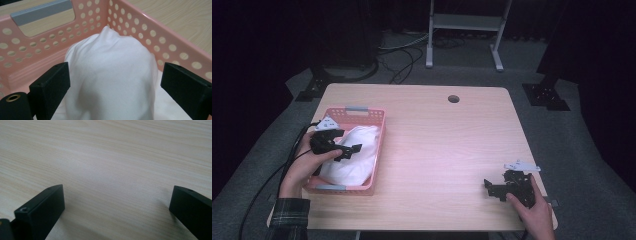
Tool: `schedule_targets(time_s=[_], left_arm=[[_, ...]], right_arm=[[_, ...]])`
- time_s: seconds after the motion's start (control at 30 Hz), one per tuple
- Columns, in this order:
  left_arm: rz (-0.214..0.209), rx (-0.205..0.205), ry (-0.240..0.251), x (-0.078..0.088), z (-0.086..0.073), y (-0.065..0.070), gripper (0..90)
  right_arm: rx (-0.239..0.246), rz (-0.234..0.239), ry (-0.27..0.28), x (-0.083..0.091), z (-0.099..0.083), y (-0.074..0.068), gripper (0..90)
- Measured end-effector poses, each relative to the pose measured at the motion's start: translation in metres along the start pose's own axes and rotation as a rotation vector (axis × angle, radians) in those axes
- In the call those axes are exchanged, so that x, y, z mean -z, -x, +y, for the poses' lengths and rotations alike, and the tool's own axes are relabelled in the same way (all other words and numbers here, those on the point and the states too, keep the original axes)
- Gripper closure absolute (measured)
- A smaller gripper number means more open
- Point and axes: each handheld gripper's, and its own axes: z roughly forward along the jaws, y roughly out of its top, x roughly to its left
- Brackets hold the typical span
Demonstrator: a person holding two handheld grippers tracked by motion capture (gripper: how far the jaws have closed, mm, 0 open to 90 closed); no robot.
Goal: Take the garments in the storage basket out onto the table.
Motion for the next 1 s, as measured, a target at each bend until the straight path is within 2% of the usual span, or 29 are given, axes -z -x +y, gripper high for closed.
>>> schedule_targets(time_s=[0.3, 1.0], left_arm=[[0.005, 0.010, -0.057, -0.009, -0.003, 0.000, 8.2], [0.012, 0.011, -0.130, -0.022, -0.007, 0.001, 8.2]], right_arm=[[0.000, 0.000, 0.000, 0.000, 0.000, 0.000, 0.0], [0.000, 0.000, 0.000, 0.000, 0.000, 0.000, 0.0]])
